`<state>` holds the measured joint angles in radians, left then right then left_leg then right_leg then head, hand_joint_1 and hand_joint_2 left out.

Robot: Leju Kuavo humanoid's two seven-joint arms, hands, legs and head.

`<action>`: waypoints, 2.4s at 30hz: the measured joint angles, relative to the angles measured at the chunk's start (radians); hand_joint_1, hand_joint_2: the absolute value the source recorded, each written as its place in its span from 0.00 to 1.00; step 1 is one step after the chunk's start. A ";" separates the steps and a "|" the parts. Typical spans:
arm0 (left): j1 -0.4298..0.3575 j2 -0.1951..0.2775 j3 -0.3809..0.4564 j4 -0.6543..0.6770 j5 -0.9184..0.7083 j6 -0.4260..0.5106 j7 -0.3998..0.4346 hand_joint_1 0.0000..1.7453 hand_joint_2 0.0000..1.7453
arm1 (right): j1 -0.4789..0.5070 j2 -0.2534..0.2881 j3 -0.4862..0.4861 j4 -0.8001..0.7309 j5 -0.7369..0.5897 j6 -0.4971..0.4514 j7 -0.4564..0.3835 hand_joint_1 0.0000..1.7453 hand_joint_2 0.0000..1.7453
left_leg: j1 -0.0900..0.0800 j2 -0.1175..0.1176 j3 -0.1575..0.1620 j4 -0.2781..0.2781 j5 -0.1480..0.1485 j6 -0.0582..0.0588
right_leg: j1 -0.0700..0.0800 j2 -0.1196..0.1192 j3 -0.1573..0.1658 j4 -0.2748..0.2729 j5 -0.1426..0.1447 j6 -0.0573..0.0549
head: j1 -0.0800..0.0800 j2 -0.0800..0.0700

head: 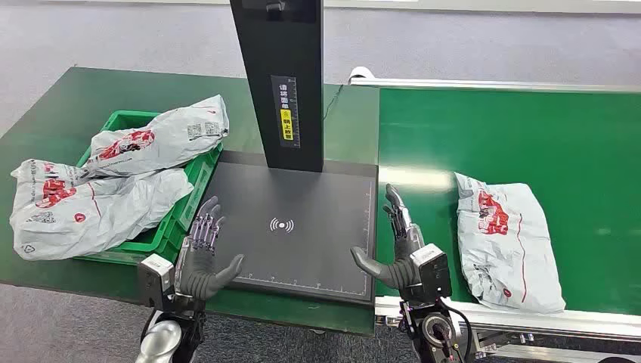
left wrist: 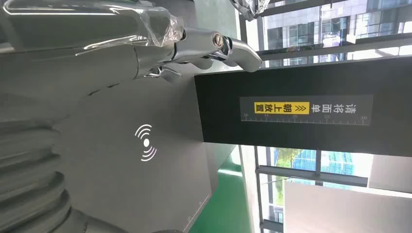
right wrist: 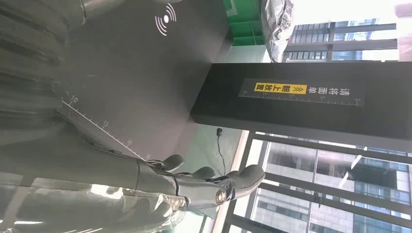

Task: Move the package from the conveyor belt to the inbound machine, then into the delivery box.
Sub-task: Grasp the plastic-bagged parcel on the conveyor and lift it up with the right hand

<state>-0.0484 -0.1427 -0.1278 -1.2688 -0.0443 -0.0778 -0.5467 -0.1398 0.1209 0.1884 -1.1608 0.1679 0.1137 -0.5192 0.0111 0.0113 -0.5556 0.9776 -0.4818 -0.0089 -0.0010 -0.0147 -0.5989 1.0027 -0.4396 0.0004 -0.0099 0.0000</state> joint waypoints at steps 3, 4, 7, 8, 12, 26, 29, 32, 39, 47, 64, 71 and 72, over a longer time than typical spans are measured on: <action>0.000 0.000 0.000 0.000 0.000 0.000 0.000 0.00 1.00 | 0.000 0.000 0.000 0.000 0.000 0.000 0.000 0.00 1.00 | 0.000 0.000 0.000 0.000 0.000 0.000 | 0.000 0.000 0.000 0.000 0.000 0.000 | 0.000 0.000; 0.000 0.000 0.000 0.000 0.000 0.000 0.000 0.00 1.00 | 0.000 0.000 0.000 0.000 0.000 0.000 0.000 0.00 1.00 | 0.000 0.000 0.000 0.000 0.000 0.000 | 0.000 0.000 0.000 0.000 0.000 0.000 | 0.000 0.000; 0.000 0.000 0.000 0.000 0.000 0.000 0.000 0.00 1.00 | 0.000 0.000 0.000 0.000 0.005 -0.004 0.001 0.00 1.00 | 0.000 0.000 0.000 0.000 0.000 0.000 | 0.000 0.000 0.000 0.000 0.000 0.000 | 0.000 0.000; 0.000 0.000 0.000 0.000 -0.001 0.000 0.000 0.00 1.00 | -0.001 -0.001 0.000 0.001 0.015 -0.012 0.004 0.00 1.00 | 0.000 0.000 0.000 0.000 0.000 0.000 | 0.000 0.000 0.000 0.000 0.000 0.000 | 0.000 0.000; 0.000 0.000 0.000 0.000 -0.010 0.000 0.001 0.00 1.00 | -0.026 -0.012 0.000 0.008 0.146 -0.110 0.063 0.00 1.00 | 0.000 0.000 0.000 0.000 0.000 0.000 | 0.000 0.000 0.000 0.000 0.000 0.000 | 0.000 0.000; 0.007 0.008 0.010 -0.012 -0.022 -0.002 0.003 0.00 1.00 | -0.352 -0.172 -0.103 0.293 0.476 -0.357 0.221 0.00 1.00 | -0.001 0.000 0.000 0.001 0.000 0.000 | -0.001 0.000 0.000 0.000 0.001 0.001 | 0.000 0.000; 0.015 0.014 0.018 -0.018 -0.021 -0.002 0.003 0.00 1.00 | -0.396 -0.194 -0.118 0.374 0.509 -0.394 0.231 0.00 1.00 | -0.001 -0.001 0.000 0.000 0.000 0.000 | -0.001 0.000 0.000 0.000 0.001 0.000 | 0.000 0.000; 0.021 0.017 0.022 -0.024 -0.021 -0.002 0.004 0.00 1.00 | -0.427 -0.207 -0.128 0.437 0.521 -0.404 0.230 0.00 1.00 | -0.001 -0.001 -0.001 0.000 0.000 0.000 | -0.001 0.000 0.000 0.000 0.000 0.001 | 0.000 0.000; 0.032 0.020 0.028 -0.037 -0.021 -0.001 0.005 0.00 1.00 | -0.459 -0.220 -0.136 0.509 0.606 -0.434 0.300 0.00 1.00 | -0.001 -0.001 -0.001 0.000 0.000 0.001 | -0.001 0.000 0.000 0.000 0.001 0.001 | 0.000 0.000; 0.037 0.019 0.044 -0.051 -0.045 -0.003 0.027 0.00 1.00 | -0.493 -0.264 -0.083 0.634 0.922 -0.180 0.627 0.00 1.00 | -0.001 -0.002 -0.001 0.001 0.000 0.001 | -0.001 -0.001 0.000 0.000 0.001 0.001 | 0.000 0.000; 0.039 0.014 0.047 -0.049 -0.072 0.000 0.033 0.00 1.00 | -0.503 -0.283 -0.036 0.719 1.012 -0.122 0.753 0.00 1.00 | -0.001 -0.003 -0.001 0.001 0.000 0.001 | -0.001 -0.001 0.000 0.000 0.000 0.001 | 0.000 0.000; 0.040 0.014 0.047 -0.049 -0.072 0.000 0.033 0.00 1.00 | -0.507 -0.283 -0.033 0.727 1.013 -0.122 0.754 0.00 1.00 | -0.001 -0.003 -0.001 0.001 0.000 0.001 | -0.001 -0.001 0.000 0.000 0.000 0.001 | 0.000 0.000; 0.040 0.014 0.047 -0.049 -0.072 0.000 0.033 0.00 1.00 | -0.507 -0.283 -0.032 0.728 1.014 -0.123 0.756 0.00 1.00 | -0.001 -0.003 -0.001 0.001 0.000 0.001 | -0.001 -0.001 0.000 0.000 0.000 0.001 | 0.000 0.000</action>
<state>-0.0088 -0.1288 -0.0813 -1.3177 -0.1163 -0.0778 -0.5135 -0.6468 -0.1621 0.1563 -0.4327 1.1818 -0.0089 0.2370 0.0102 0.0084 -0.5567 0.9782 -0.4816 -0.0082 -0.0023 -0.0157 -0.5991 1.0027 -0.4392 0.0011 -0.0103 0.0000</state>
